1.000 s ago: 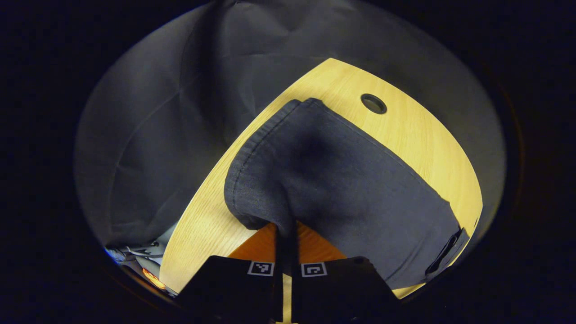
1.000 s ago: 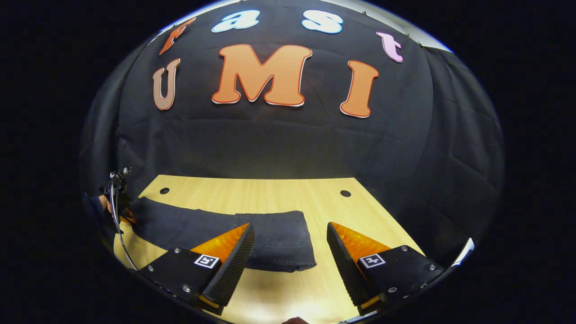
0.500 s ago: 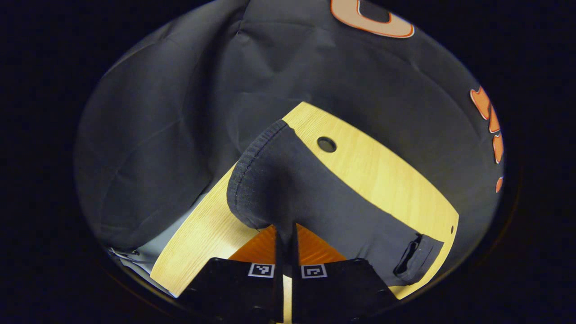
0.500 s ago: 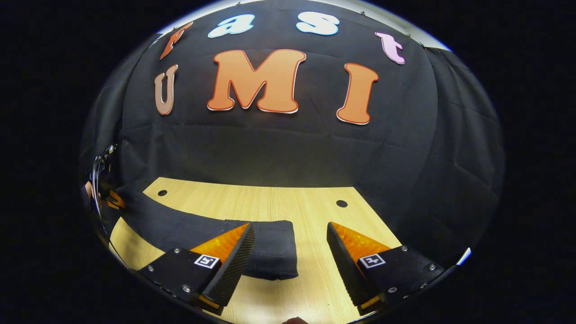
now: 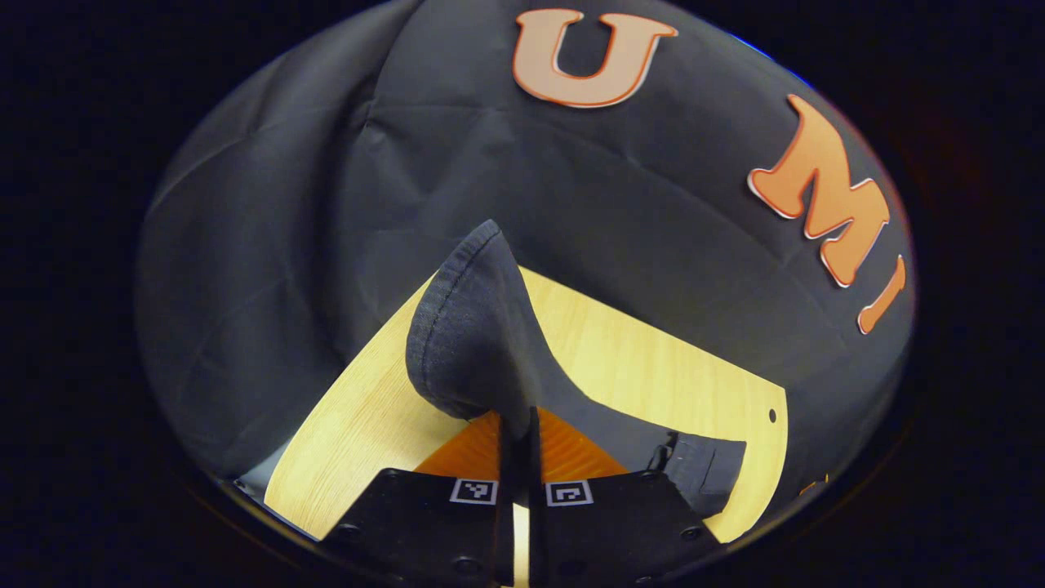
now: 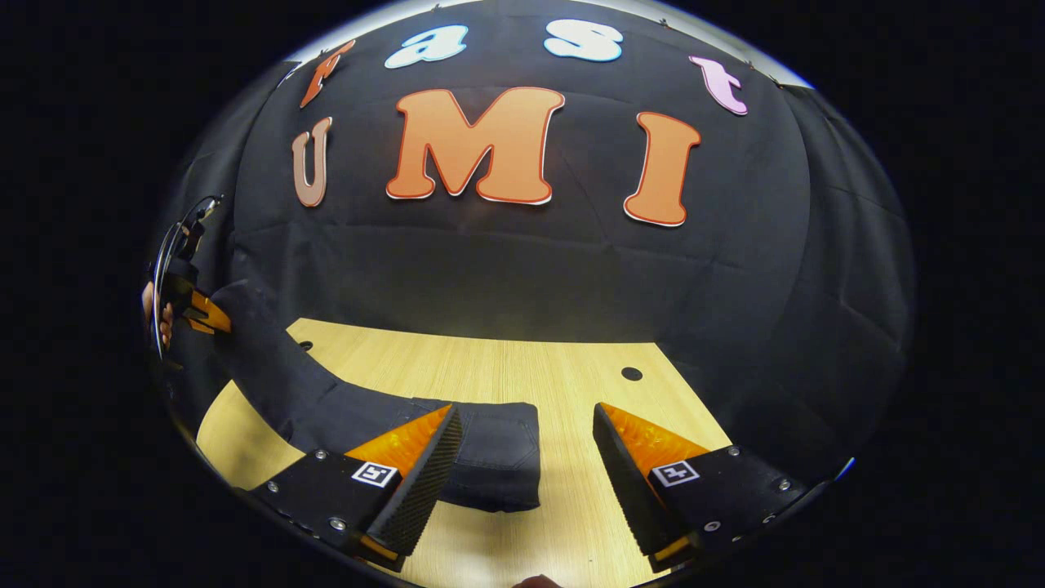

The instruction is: Grasp the waist and the cuffs of the jeans and fold them to make the two legs overlap; first hold the waist and fold one-third of the jeans toward the cuffs, then hold the cuffs and fold the remaining one-third in the same direction to finish folding.

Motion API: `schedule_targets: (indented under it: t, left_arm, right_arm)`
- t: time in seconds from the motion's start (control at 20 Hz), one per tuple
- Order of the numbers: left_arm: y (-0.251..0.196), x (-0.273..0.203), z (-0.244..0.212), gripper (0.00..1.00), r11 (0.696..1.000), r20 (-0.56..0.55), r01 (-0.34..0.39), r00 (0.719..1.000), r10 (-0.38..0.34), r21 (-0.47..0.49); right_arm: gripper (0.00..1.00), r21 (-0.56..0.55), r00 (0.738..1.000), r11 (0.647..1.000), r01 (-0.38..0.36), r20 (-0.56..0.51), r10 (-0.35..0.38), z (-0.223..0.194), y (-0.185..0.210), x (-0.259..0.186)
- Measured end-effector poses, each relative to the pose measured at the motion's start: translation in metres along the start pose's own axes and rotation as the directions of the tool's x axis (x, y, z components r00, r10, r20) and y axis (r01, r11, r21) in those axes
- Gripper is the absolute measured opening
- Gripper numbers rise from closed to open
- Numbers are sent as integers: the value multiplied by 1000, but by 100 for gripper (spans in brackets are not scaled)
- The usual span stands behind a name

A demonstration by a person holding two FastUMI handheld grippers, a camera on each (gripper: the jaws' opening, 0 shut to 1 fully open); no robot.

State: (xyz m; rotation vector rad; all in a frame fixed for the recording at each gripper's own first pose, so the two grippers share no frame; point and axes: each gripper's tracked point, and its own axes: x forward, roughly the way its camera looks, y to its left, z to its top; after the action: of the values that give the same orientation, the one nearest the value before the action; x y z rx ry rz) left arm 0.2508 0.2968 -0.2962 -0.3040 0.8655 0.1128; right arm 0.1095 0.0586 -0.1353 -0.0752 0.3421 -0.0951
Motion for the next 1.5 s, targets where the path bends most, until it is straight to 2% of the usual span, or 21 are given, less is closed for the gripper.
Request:
schedule_targets:
  t: [0.25,0.65,1.3,1.4,1.5]
  left_arm:
    - [-25,-30,15,7,995,28,88,996,-89,41]
    - [-113,-46,-7,7,976,9,187,982,-189,111]
    - [-233,-34,-88,7,936,-84,292,956,-280,197]
    - [-250,-31,-108,7,923,-103,309,951,-293,230]
    - [-264,-25,-128,7,901,-130,327,945,-301,287]
  right_arm:
    - [98,11,1000,1000,-9,1,9,-2,-13,4]
    - [98,23,1000,1000,-14,1,14,-6,-38,9]
    - [98,17,998,998,-55,4,55,-9,-83,24]
    - [96,20,998,998,-66,2,65,-9,-88,28]
    - [98,21,997,997,-75,3,75,-8,-92,30]
